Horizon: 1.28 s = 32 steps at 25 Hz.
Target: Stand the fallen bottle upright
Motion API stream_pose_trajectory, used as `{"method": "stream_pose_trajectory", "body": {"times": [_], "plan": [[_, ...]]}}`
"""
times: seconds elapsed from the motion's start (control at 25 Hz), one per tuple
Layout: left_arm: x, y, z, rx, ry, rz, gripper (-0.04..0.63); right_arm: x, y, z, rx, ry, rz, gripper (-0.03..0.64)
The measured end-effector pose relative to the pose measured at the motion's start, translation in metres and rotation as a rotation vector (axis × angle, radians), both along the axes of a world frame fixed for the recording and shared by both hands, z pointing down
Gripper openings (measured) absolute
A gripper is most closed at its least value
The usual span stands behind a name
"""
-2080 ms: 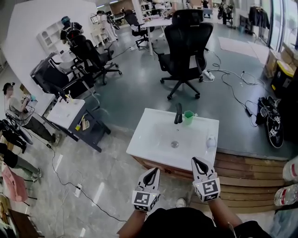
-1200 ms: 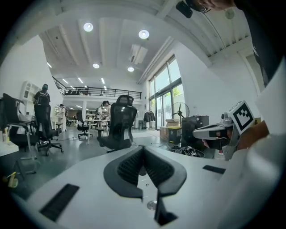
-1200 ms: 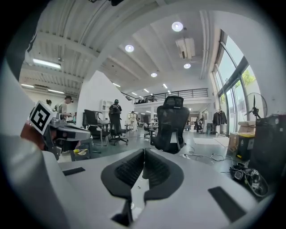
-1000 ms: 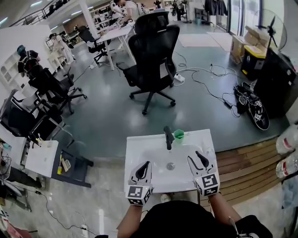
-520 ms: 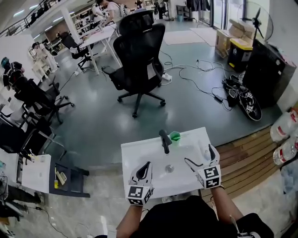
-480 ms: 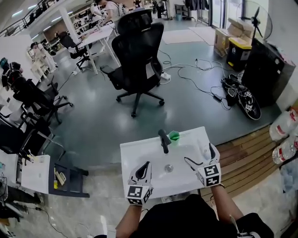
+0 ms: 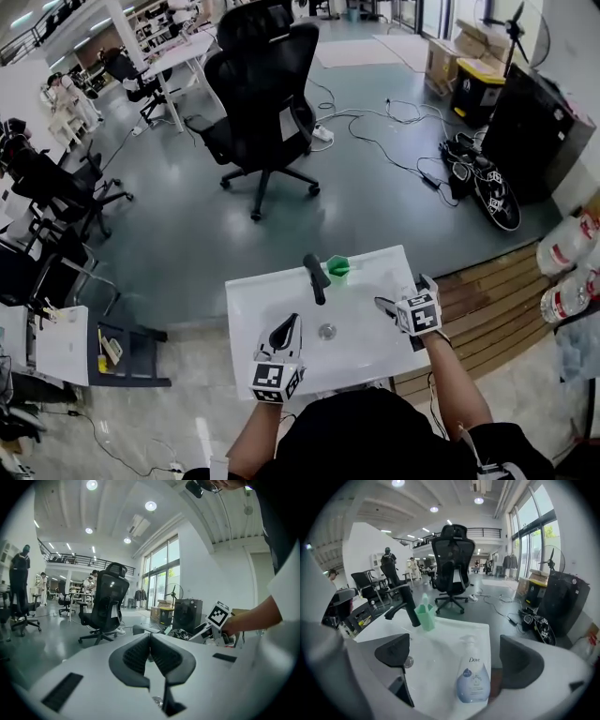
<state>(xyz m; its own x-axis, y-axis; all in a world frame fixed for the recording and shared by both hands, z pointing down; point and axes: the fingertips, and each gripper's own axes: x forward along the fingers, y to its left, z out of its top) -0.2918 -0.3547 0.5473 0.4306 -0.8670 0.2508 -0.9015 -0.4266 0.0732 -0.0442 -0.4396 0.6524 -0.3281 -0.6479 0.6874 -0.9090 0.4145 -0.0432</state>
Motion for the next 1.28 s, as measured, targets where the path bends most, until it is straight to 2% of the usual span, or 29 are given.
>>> {"method": "stream_pose_trajectory", "body": {"times": [0.2, 0.48, 0.6, 0.72, 0.92, 1.08, 1.28], "plan": [[0.010, -0.015, 0.009, -0.004, 0.010, -0.016, 0.018, 0.011, -0.014, 0.046, -0.231, 0.079, -0.018, 0.596], [0.017, -0.012, 0.028, -0.051, 0.006, -0.025, 0.018, 0.028, -0.018, 0.092, -0.512, 0.185, -0.037, 0.524], [0.016, -0.014, 0.032, -0.060, 0.004, -0.029, 0.018, 0.033, -0.018, 0.109, -0.595, 0.210, -0.040, 0.498], [0.015, -0.018, 0.035, -0.063, 0.004, -0.034, 0.018, 0.035, -0.020, 0.120, -0.633, 0.219, -0.034, 0.463], [0.021, -0.022, 0.039, -0.070, 0.016, -0.026, 0.018, 0.038, -0.023, 0.129, -0.663, 0.254, -0.037, 0.456], [0.021, -0.020, 0.041, -0.075, 0.023, -0.026, 0.018, 0.041, -0.026, 0.134, -0.655, 0.293, -0.023, 0.372], [0.015, -0.019, 0.046, -0.087, 0.030, -0.030, 0.018, 0.039, -0.028, 0.131, -0.651, 0.311, -0.058, 0.319]]}}
